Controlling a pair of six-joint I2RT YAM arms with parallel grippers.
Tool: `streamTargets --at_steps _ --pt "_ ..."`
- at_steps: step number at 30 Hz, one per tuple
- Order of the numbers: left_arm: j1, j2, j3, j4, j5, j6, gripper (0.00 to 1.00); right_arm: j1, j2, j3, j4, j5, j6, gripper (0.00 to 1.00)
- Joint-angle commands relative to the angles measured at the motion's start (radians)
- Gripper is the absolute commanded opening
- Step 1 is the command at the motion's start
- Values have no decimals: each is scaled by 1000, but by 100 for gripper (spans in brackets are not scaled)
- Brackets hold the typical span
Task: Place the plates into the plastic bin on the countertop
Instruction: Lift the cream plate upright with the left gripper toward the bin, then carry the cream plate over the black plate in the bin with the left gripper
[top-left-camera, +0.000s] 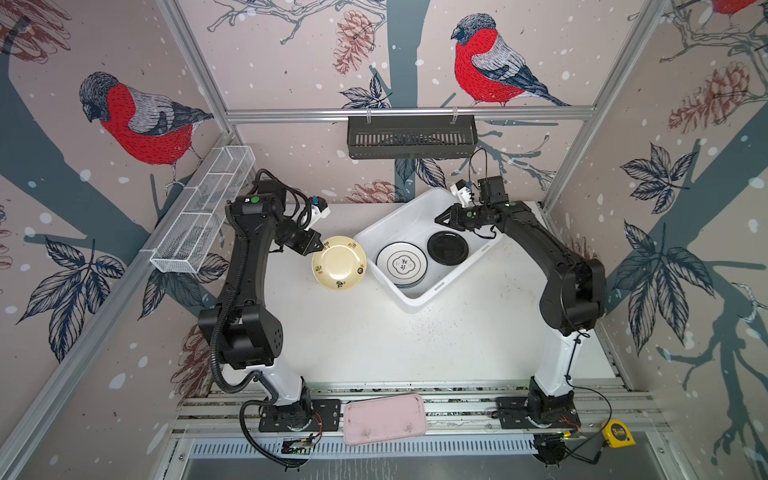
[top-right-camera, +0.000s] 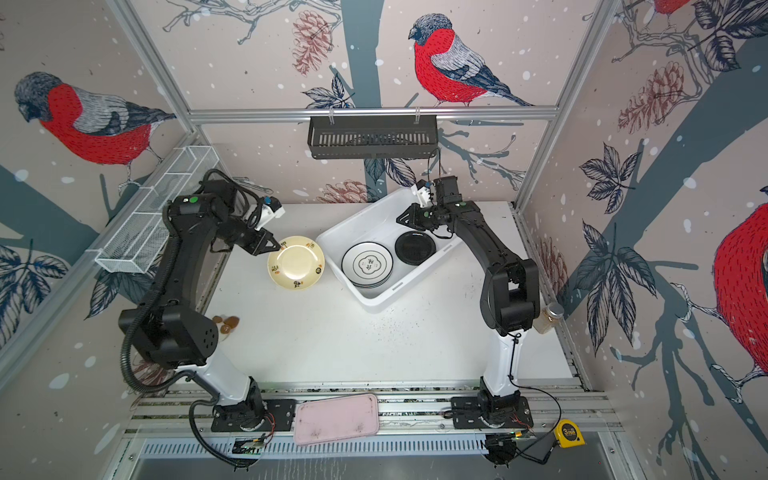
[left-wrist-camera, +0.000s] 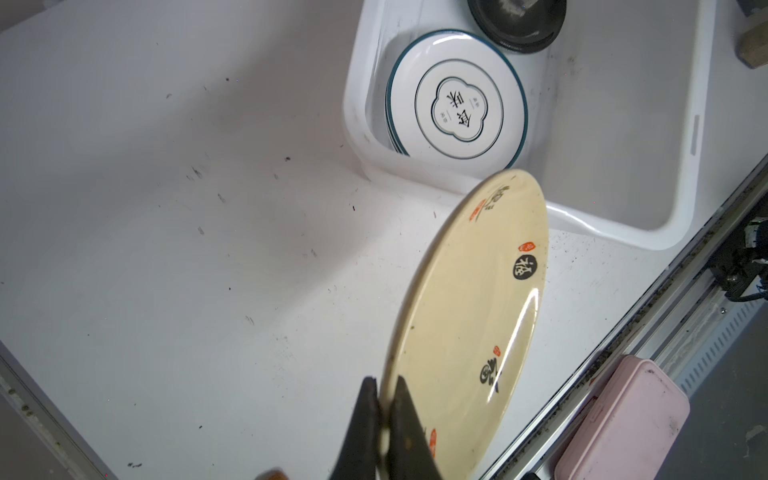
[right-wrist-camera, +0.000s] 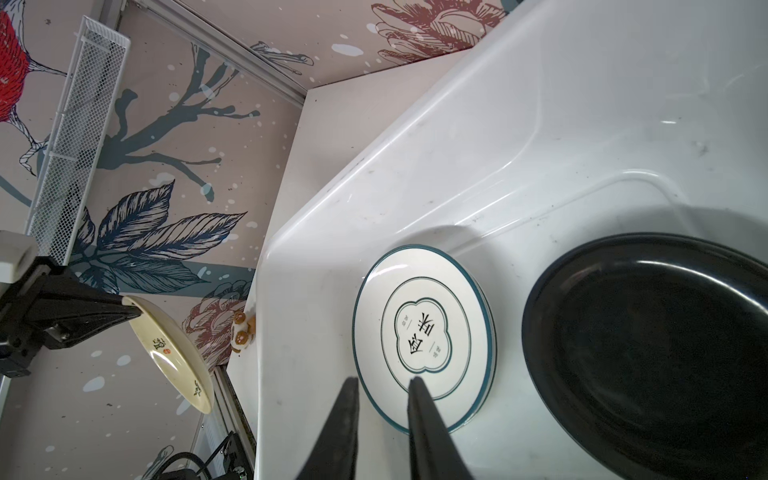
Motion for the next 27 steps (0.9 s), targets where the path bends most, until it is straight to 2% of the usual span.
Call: streamTargets --at_steps 1,12,19,27 --pt "-35 47 116 -46 84 -61 0 -6 -27 1 -16 14 -18 24" --pt "-171 343 578 10 132 -261 0 -56 -178 -129 1 46 -9 24" --pt "-274 393 560 206 95 -350 0 -77 -274 -199 -28 82 -12 24" --pt "-366 421 440 441 34 -441 0 -107 -387 -284 -44 129 2 24"
